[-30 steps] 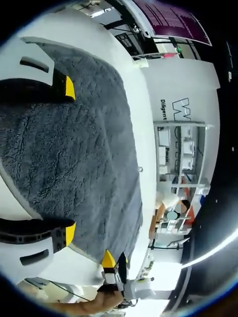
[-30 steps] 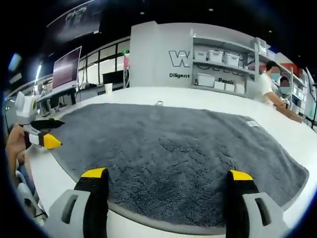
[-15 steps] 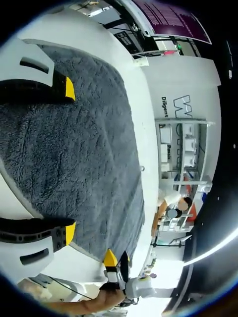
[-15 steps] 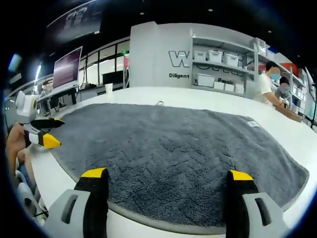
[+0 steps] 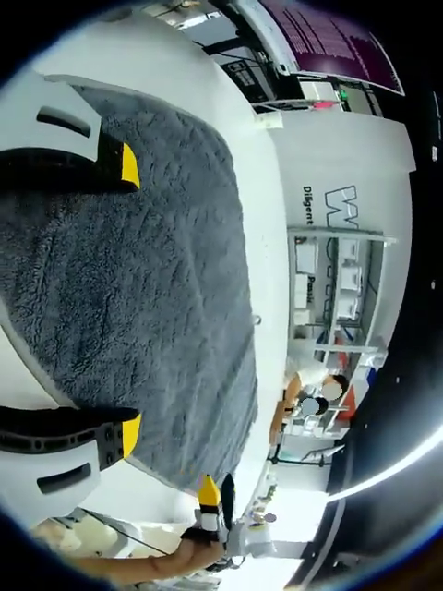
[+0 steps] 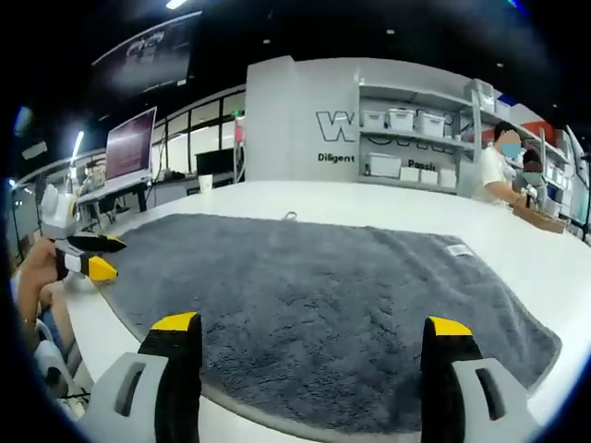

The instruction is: Open the folded towel by lifting each exposed corner and separating the folded layers until the towel lies flat within the target outline without major curled edges

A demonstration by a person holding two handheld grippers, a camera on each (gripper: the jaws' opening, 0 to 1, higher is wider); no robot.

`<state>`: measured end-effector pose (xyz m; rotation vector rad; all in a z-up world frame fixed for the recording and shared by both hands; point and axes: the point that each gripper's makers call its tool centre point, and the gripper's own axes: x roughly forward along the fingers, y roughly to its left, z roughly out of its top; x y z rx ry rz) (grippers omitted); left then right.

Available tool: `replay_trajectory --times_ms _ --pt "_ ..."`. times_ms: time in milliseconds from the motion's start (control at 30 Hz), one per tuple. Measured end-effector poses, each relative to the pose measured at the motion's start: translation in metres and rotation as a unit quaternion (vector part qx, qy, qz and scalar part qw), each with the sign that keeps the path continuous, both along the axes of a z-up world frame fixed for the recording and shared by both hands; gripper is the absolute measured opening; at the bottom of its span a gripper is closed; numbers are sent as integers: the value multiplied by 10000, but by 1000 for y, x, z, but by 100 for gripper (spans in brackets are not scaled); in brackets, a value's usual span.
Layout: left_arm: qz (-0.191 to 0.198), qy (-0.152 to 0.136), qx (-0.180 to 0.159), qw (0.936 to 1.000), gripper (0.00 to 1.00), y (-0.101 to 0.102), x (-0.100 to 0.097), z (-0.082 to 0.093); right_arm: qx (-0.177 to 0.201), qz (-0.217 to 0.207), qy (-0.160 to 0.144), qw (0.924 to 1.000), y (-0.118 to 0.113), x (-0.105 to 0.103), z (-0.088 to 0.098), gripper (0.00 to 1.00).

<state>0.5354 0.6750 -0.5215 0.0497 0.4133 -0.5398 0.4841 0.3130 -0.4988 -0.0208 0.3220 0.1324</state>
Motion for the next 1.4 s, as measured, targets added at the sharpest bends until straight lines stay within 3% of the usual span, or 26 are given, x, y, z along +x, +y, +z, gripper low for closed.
replay_trajectory --times_ms 133,233,400,533,800,1233,1367,1400 --pt "271 -69 -65 9996 95 22 1 6 -1 -147 -86 9999 -34 -3 5 99" --pt "541 -116 21 9985 95 44 0 8 -15 -342 22 9994 -65 -11 -2 99" --pt "677 -101 59 9976 95 58 -4 6 -62 -568 172 9982 -100 -22 -14 99" --pt "701 -124 95 9974 95 60 -8 7 -81 -708 249 9971 -116 -30 -21 99" --pt "840 -20 97 9964 94 71 -12 -5 -7 -779 428 9960 -124 -38 -38 99" --pt "892 -120 53 9959 91 77 -9 -5 -25 -768 247 9967 -126 -39 -37 99" --pt "822 -137 -10 9965 93 75 -10 -3 -114 -684 376 9969 -125 -42 -34 99" --pt "813 -135 -13 9966 98 74 -10 -3 -246 -680 233 9971 -128 -48 -15 99"
